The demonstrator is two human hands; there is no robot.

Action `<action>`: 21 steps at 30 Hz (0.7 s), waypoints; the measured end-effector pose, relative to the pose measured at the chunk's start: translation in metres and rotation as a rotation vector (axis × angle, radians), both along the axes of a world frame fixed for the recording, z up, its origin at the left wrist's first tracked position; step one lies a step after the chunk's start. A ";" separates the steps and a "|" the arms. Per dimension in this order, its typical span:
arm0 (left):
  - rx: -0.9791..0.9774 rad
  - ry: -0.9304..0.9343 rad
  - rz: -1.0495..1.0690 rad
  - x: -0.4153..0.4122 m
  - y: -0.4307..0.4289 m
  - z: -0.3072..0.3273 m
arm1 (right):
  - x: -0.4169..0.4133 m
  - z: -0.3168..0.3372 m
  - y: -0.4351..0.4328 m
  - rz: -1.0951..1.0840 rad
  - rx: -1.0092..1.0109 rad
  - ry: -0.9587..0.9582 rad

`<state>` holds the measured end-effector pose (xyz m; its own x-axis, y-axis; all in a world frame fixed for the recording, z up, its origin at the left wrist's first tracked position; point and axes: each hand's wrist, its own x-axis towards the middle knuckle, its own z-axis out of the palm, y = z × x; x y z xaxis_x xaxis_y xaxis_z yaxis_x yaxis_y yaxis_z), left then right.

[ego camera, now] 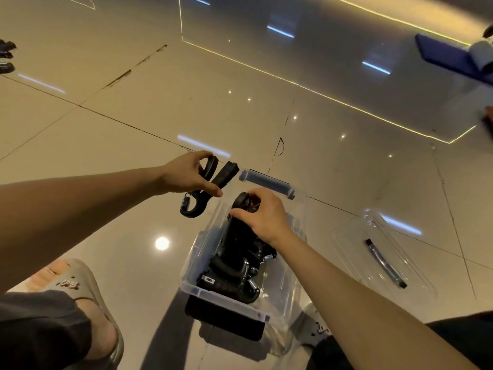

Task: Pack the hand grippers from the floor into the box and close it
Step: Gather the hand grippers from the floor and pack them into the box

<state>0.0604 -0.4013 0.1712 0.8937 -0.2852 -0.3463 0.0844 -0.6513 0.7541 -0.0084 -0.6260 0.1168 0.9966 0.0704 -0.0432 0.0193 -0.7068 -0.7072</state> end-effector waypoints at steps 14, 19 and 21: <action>0.028 0.021 -0.038 -0.002 -0.020 -0.002 | -0.025 -0.007 -0.049 0.067 -0.087 0.235; 0.033 0.020 -0.062 -0.007 -0.026 -0.003 | -0.028 -0.017 -0.047 0.159 -0.301 0.395; 0.029 0.021 -0.066 -0.010 -0.026 -0.005 | -0.028 -0.029 -0.042 0.173 -0.361 0.439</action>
<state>0.0503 -0.4271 0.1658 0.8655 -0.3328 -0.3743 0.0563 -0.6779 0.7330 -0.0367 -0.6678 0.0879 0.8553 0.1347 -0.5003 -0.0839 -0.9169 -0.3902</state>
